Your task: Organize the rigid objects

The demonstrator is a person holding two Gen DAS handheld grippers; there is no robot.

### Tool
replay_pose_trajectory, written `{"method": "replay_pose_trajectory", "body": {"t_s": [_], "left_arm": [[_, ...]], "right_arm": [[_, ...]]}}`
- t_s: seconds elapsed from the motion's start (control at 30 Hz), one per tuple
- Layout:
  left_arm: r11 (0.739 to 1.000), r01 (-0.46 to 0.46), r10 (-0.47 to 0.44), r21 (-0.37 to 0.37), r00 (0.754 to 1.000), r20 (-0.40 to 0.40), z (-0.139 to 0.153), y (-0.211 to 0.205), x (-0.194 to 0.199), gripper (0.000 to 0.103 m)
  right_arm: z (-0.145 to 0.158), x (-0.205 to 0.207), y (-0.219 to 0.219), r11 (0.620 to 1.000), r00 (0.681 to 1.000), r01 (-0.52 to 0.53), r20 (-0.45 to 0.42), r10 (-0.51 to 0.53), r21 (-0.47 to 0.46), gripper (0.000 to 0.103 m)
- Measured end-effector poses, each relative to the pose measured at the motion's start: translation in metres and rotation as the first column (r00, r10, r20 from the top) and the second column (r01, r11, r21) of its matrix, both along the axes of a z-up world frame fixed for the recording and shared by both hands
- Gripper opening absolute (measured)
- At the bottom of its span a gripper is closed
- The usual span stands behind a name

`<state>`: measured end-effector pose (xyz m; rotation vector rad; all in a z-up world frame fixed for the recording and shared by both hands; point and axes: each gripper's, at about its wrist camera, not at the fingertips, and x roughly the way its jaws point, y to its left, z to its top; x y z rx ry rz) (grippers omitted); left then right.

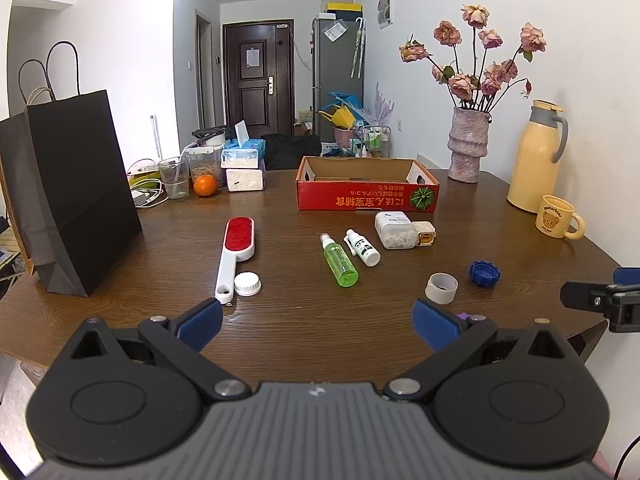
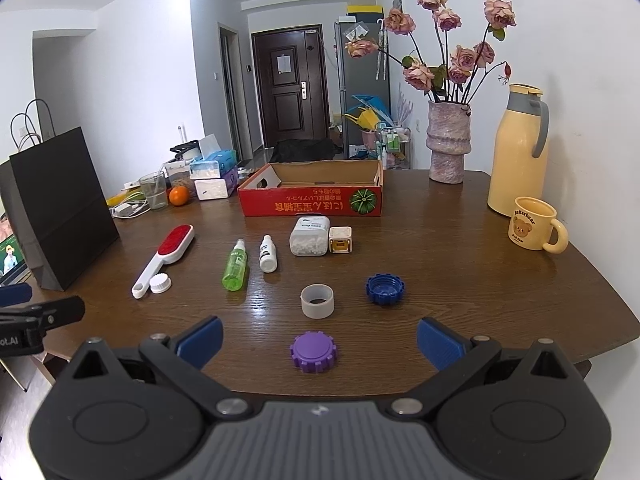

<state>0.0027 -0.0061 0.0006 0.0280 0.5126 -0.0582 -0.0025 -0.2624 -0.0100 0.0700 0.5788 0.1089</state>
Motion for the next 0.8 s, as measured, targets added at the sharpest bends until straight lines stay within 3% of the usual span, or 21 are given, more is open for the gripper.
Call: {"method": "replay_pose_trajectory", "body": {"t_s": [0.8], "left_arm": [[1.0,-0.003,0.003,-0.009,1.0,-0.007,-0.0007,-0.0024,0.0013,0.103]], "right_arm": [[-0.0027,0.0004,0.0047,1.0,1.0,-0.013,-0.003,0.013,-0.006,0.103]]}}
